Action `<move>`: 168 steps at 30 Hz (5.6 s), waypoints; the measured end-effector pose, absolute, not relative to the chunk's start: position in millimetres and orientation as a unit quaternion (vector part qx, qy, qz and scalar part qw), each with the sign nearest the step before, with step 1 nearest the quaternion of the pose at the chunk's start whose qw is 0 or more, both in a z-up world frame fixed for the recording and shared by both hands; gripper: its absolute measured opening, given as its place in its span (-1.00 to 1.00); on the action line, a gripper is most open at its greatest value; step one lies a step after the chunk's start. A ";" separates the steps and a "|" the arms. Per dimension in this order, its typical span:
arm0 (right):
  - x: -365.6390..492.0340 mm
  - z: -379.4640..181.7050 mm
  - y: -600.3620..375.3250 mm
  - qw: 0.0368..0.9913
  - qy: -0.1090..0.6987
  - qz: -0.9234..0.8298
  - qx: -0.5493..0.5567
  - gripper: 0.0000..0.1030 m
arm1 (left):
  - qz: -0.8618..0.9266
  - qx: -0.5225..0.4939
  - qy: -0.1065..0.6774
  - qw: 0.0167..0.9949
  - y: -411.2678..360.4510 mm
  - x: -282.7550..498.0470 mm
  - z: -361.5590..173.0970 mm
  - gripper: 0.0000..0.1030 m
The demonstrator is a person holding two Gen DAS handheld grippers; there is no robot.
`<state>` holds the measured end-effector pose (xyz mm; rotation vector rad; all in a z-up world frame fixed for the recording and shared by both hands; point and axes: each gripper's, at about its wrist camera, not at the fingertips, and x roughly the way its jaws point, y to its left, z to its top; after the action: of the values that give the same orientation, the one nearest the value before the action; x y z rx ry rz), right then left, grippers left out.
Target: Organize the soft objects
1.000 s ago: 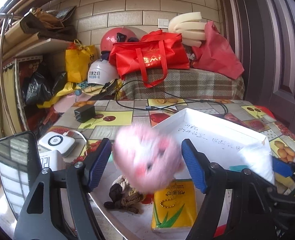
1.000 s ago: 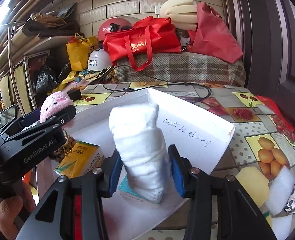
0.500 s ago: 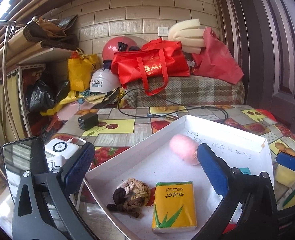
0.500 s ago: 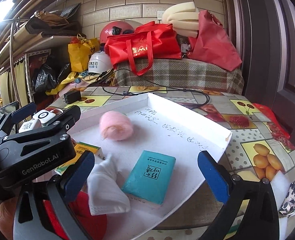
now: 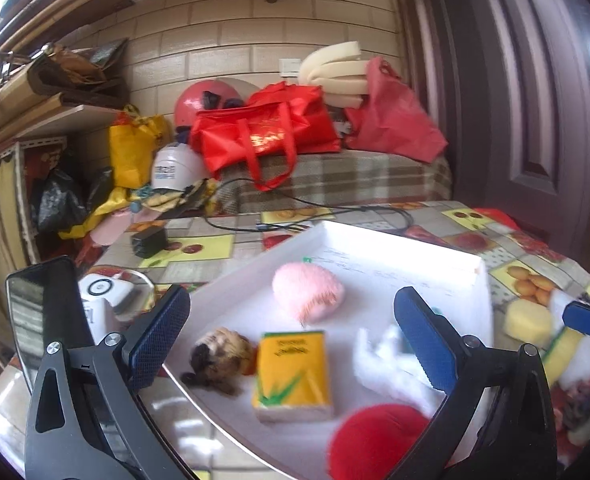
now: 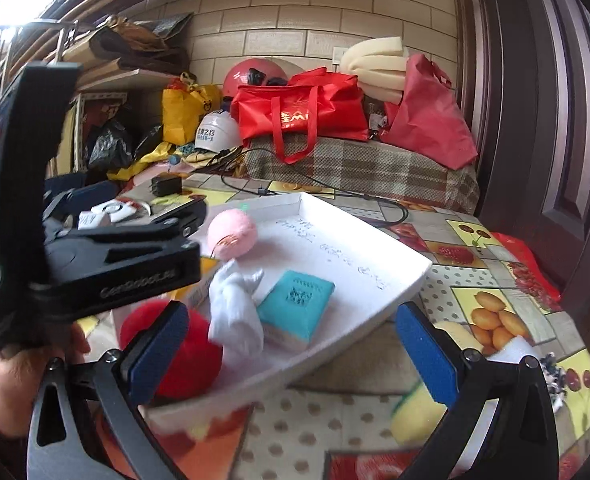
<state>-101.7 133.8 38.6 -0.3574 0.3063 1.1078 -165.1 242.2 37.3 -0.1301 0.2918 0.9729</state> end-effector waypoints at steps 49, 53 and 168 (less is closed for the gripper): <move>82.3 16.8 -39.6 0.840 0.335 0.426 0.036 -0.24 | 0.168 0.035 0.288 0.942 73.5 -50.4 18.4 -0.31; 44.7 34.2 -48.3 0.851 0.273 0.449 0.000 -0.24 | 0.211 0.011 0.225 0.951 83.1 -73.2 31.5 -0.31; -58.1 34.9 115.1 0.818 0.197 0.526 -0.127 -0.18 | 0.430 -0.073 0.157 0.886 194.7 -164.6 31.6 -0.29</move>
<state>-58.1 115.1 34.9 -0.2706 0.4201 1.1207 -164.6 194.7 31.6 -0.1519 0.3271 0.8946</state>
